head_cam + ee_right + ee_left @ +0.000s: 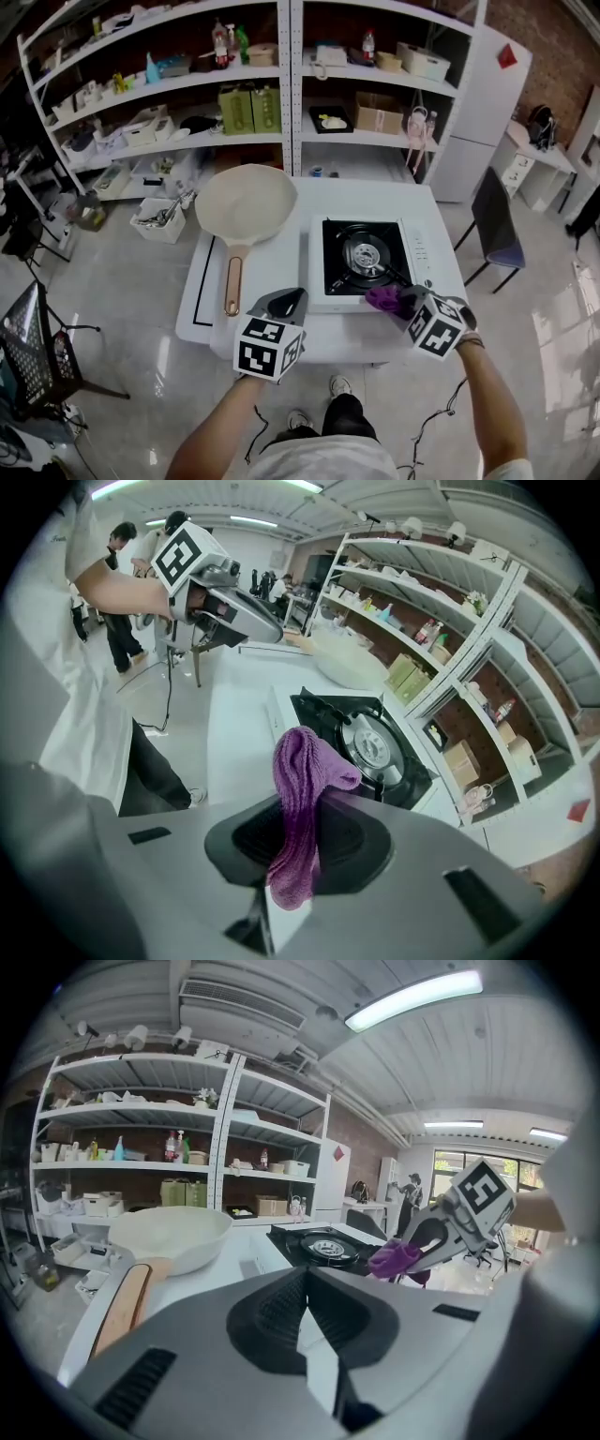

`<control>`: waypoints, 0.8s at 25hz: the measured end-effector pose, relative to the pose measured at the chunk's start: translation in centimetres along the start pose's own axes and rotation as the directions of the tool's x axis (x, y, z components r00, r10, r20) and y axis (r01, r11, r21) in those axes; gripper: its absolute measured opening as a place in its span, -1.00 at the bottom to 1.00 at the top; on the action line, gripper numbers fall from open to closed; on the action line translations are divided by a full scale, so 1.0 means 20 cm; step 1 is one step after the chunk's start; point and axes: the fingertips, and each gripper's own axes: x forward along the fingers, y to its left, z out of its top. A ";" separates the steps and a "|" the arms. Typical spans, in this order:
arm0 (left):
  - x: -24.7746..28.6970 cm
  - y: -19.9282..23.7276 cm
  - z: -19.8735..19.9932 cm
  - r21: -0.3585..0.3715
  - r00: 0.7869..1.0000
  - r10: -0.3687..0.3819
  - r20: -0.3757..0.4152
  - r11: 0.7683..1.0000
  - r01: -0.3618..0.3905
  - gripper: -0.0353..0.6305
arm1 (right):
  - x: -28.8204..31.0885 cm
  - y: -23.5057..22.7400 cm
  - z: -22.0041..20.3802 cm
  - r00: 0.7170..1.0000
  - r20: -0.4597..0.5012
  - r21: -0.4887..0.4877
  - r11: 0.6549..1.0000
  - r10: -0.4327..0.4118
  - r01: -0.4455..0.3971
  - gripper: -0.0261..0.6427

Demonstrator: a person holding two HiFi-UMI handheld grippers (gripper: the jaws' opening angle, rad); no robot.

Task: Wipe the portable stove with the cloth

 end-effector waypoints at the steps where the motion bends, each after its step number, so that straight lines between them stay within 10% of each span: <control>1: -0.01 0.01 -0.01 -0.003 1.000 0.005 -0.001 1.000 -0.005 -0.88 | 0.01 0.01 0.03 1.000 0.005 -0.007 1.000 0.009 -0.009 -0.73; 20: -0.15 0.18 -0.04 -0.050 0.993 0.115 0.006 0.992 -0.115 -0.88 | 0.15 0.15 0.57 0.959 0.168 -0.078 0.973 0.227 -0.217 -0.73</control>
